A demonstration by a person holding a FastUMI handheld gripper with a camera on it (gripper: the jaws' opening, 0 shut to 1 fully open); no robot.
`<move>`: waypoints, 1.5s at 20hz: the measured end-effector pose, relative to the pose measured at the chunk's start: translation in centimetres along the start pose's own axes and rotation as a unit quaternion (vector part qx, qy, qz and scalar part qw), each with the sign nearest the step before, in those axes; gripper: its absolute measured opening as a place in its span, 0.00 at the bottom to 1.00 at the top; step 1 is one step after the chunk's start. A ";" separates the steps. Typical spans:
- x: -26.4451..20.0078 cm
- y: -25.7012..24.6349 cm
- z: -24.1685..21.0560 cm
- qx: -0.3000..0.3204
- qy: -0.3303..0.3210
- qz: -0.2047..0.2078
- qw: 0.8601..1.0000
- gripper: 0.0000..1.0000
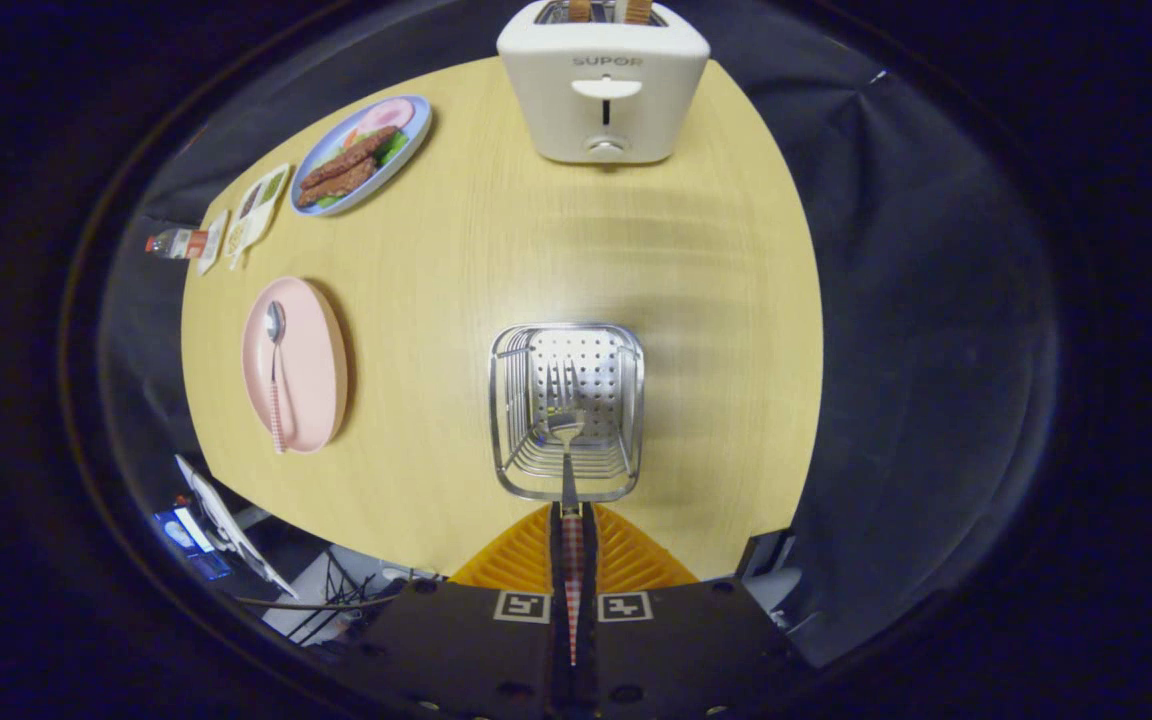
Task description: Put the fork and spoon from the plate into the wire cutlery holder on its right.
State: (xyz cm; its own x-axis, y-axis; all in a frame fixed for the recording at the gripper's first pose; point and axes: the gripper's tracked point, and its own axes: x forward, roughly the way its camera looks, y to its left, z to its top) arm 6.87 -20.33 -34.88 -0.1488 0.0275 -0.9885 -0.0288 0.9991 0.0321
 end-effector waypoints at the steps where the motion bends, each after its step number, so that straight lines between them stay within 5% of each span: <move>1: 0.3 0.0 0.1 0.001 0.006 0.000 1.000 0.02; 12: -0.1 0.3 2.2 -0.011 -0.027 -0.010 1.000 0.10; 18: -2.1 1.8 2.2 -0.005 -0.097 -0.018 0.995 0.26; 30: -5.3 14.4 0.9 -0.024 -0.253 0.047 0.966 0.91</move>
State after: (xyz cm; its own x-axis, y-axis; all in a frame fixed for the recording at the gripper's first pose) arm 8.15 -6.05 -29.27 0.3488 0.1423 -0.9263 -0.0862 0.9891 0.1195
